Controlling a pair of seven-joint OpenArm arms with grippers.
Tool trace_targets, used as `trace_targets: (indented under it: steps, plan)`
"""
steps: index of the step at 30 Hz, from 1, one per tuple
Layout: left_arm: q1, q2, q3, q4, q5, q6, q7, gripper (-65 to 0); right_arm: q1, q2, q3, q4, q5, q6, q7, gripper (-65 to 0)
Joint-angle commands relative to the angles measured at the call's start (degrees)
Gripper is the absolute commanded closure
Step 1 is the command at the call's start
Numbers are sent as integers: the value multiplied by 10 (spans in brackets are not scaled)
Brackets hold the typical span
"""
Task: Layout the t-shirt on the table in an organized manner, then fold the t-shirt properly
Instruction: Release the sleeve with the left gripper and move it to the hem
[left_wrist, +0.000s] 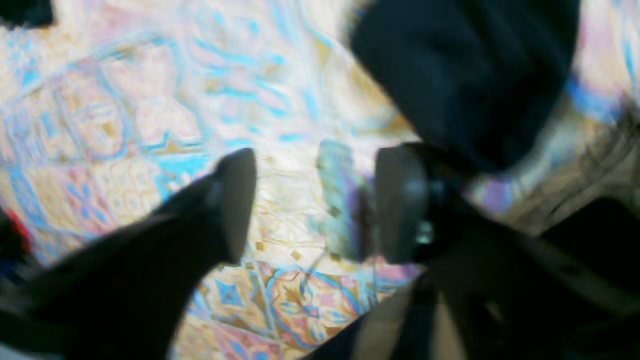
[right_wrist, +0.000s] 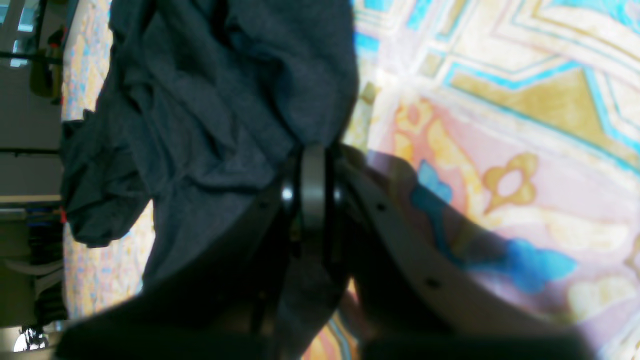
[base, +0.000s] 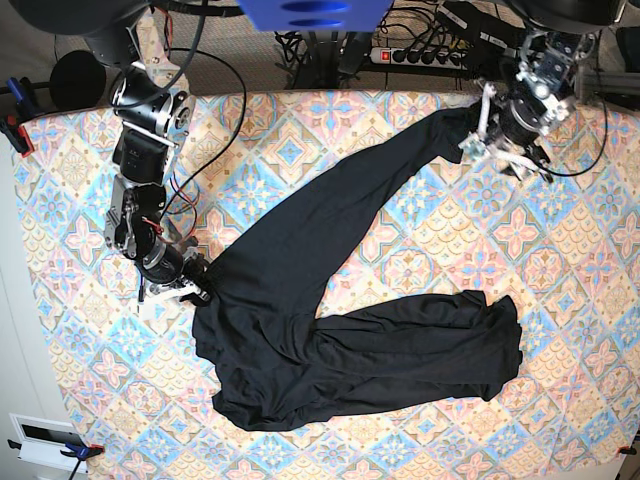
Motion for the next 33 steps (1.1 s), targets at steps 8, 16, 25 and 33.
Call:
trace_targets:
  steps: [8,16,25,33]
  plan:
    - [-3,17,-210,-16,-274,0,2,-493,9,0,-1,3,6,-1,-5,0]
    - [-44,93,-407,-170,-502,-14,3,-411,9,0,-2,3,6,-1,-5,0]
    - [-159,161,-417,-386,-551,-15,3,-347,1,-1,-3,6,6,-1,-5,0]
    - [-272,162,-420,-417,-548,-8,44,-348,-7,-1,-3,8,6,-1,-5,0]
